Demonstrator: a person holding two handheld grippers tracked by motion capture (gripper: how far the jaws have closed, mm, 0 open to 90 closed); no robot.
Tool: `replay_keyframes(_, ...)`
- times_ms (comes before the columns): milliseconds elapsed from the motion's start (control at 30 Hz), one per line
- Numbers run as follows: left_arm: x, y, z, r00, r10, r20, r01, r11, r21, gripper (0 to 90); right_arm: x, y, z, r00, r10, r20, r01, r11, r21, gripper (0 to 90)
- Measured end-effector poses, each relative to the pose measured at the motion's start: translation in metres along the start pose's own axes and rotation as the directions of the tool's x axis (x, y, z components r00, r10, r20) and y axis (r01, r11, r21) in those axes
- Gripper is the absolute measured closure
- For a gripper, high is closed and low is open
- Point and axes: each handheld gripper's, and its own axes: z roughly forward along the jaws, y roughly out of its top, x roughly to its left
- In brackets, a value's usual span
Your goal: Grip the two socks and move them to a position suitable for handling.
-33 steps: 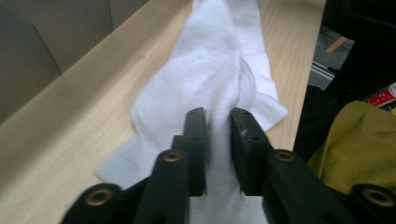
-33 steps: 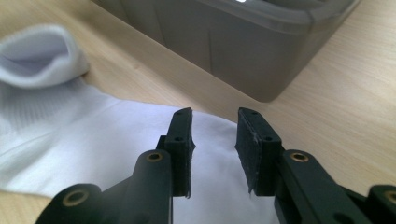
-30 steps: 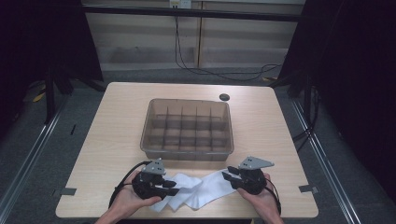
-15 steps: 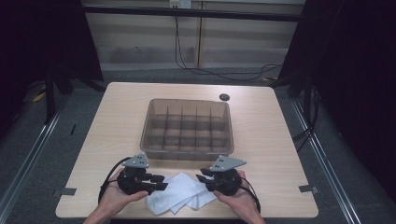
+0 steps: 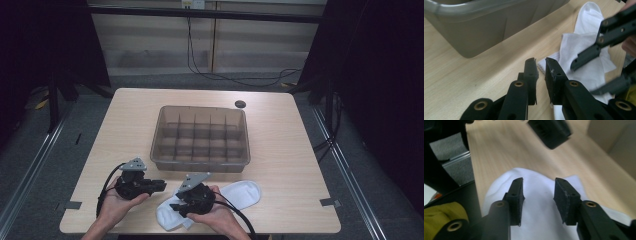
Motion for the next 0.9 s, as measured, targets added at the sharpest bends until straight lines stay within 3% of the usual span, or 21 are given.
replay_keyframes(200,0.005,0.000,-0.003,0.9999,-0.008,-0.009,0.008,1.0000,-0.005,77.6,0.006,0.002,0.018,0.9994,-0.025,-0.023,0.026,0.999,0.048,54.8)
replay_keyframes(367,0.009,-0.002,-0.003,0.9996,-0.019,-0.022,0.019,0.9998,-0.003,76.5,0.006,0.000,0.021,0.9995,-0.032,0.004,0.032,0.998,0.056,68.5)
replay_keyframes(433,0.009,-0.002,-0.002,0.9996,-0.017,-0.021,0.017,0.9999,0.001,76.2,0.007,0.000,0.021,0.9981,-0.059,0.019,0.057,0.997,0.060,74.1)
replay_keyframes(667,0.007,-0.002,-0.002,0.9997,-0.011,-0.022,0.011,0.9999,-0.002,75.0,0.005,0.003,0.014,0.9997,-0.021,-0.010,0.021,1.000,0.010,86.9)
replay_keyframes(900,0.008,-0.002,-0.002,0.9995,-0.019,-0.024,0.019,0.9998,-0.006,75.2,0.001,0.005,0.002,0.9998,-0.007,-0.021,0.007,1.000,-0.022,88.6)
